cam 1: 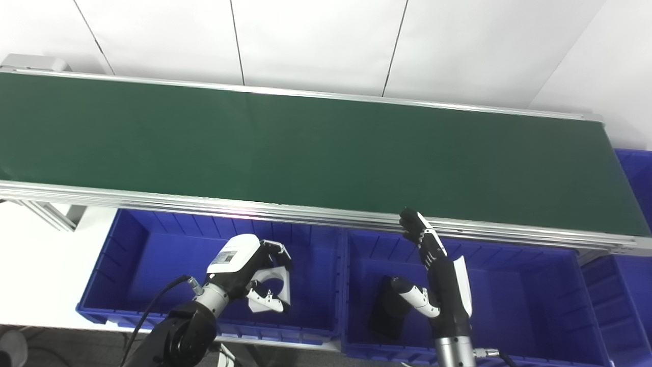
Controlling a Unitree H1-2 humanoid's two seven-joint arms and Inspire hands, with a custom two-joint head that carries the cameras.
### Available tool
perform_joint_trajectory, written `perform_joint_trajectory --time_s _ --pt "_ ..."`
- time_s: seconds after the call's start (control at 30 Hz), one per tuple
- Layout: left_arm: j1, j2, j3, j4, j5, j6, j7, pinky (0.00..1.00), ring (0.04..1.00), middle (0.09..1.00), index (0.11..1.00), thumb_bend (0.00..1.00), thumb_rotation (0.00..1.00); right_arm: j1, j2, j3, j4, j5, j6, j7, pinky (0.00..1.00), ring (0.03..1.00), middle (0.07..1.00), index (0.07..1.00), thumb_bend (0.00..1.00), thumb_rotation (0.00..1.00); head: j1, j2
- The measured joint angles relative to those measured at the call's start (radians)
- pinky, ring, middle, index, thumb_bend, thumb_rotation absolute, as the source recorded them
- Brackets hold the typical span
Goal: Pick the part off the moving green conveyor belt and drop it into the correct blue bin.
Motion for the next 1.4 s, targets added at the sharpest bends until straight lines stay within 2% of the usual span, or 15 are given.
perform_joint_trajectory --time_s 0.07,0.17,0.4,0.73,0.83,0.9,0.93,0.97,1.0,1.03,1.1,1.2,1.23,1.3,1.4 --pt "-0.001 0.002 -0.003 -0.008 0.006 0.007 0.0 0.81 0.851 0.864 0.818 0.73 0.0 0.0 0.0 -0.001 0.0 -0.004 0.0 0.0 0.83 0.862 0.876 0.881 0.92 0.79 0.0 0.0" --pt "-0.001 0.008 -0.016 -0.009 0.024 0.02 -0.004 0.84 0.868 0.873 0.826 0.74 0.0 0.0 0.0 -0.001 0.0 -0.003 0.0 0.0 0.83 0.861 0.874 0.88 0.92 0.78 0.0 0.0" --pt "-0.001 0.028 -0.04 -0.017 0.043 0.074 -0.031 0.86 0.886 0.881 0.838 0.75 0.0 0.0 0.0 -0.001 0.0 0.003 0.0 0.001 0.84 0.861 0.874 0.88 0.92 0.78 0.0 0.0" --pt "-0.002 0.031 -0.064 -0.025 0.082 0.089 -0.03 0.85 0.878 0.876 0.845 0.82 0.0 0.0 0.001 -0.004 0.0 0.0 0.0 0.001 0.83 0.86 0.872 0.881 0.92 0.78 0.0 0.002" --pt "-0.002 0.031 -0.065 -0.028 0.081 0.09 -0.031 0.86 0.882 0.881 0.856 0.8 0.0 0.0 0.001 -0.003 0.0 0.003 0.0 0.001 0.84 0.862 0.872 0.88 0.92 0.77 0.0 0.002" --pt "-0.002 0.031 -0.063 -0.036 0.073 0.09 -0.031 0.86 0.876 0.876 0.855 0.78 0.03 0.0 0.001 -0.004 0.0 0.005 0.0 0.001 0.83 0.858 0.869 0.877 0.93 0.77 0.0 0.002" --pt "-0.002 0.03 -0.059 -0.038 0.056 0.088 -0.031 0.87 0.875 0.875 0.857 0.75 0.08 0.0 0.001 -0.003 0.0 0.005 0.0 0.001 0.83 0.857 0.87 0.877 0.92 0.78 0.0 0.002" --pt "-0.002 0.029 -0.053 -0.036 0.033 0.081 -0.031 0.87 0.874 0.874 0.861 0.7 0.2 0.0 0.002 -0.003 0.0 0.005 0.0 0.001 0.84 0.86 0.872 0.879 0.92 0.78 0.0 0.002" --pt "-0.002 0.029 -0.046 -0.036 0.009 0.071 -0.031 0.87 0.874 0.874 0.861 0.7 0.2 0.001 0.003 -0.003 0.0 0.005 0.0 0.001 0.84 0.86 0.872 0.879 0.92 0.78 0.0 0.002" --pt "-0.001 0.029 -0.037 -0.037 -0.029 0.057 -0.036 0.87 0.892 0.895 0.882 0.69 0.4 0.001 0.003 -0.003 0.0 0.005 0.0 0.001 0.83 0.857 0.87 0.879 0.92 0.78 -0.002 0.002" --pt "0.009 0.026 -0.005 -0.055 -0.145 0.048 -0.074 0.86 0.906 0.913 0.896 0.7 0.53 0.001 0.003 -0.003 0.0 0.004 0.0 0.001 0.83 0.857 0.871 0.88 0.93 0.78 -0.002 0.002" --pt "0.032 0.015 0.055 -0.08 -0.355 0.03 -0.129 0.82 0.894 0.907 0.892 0.73 0.62 0.002 0.002 -0.004 0.0 0.001 0.0 0.001 0.83 0.865 0.876 0.882 0.92 0.78 -0.006 0.009" --pt "0.04 0.007 0.073 -0.08 -0.412 0.015 -0.139 0.82 0.887 0.895 0.891 0.75 0.7 0.002 0.002 -0.003 0.0 -0.001 0.0 0.001 0.84 0.874 0.88 0.885 0.91 0.77 -0.008 0.011" --pt "0.063 -0.015 0.111 -0.08 -0.543 -0.039 -0.153 0.82 0.874 0.883 0.887 0.76 0.77 0.003 0.001 -0.003 -0.001 0.001 0.001 0.007 0.85 0.881 0.884 0.887 0.91 0.76 -0.008 0.011" --pt "0.088 -0.063 0.142 -0.08 -0.707 -0.149 -0.172 0.84 0.874 0.884 0.894 0.78 0.75 0.009 -0.001 -0.003 -0.022 0.006 0.001 0.023 0.85 0.88 0.883 0.883 0.92 0.75 -0.006 0.012"
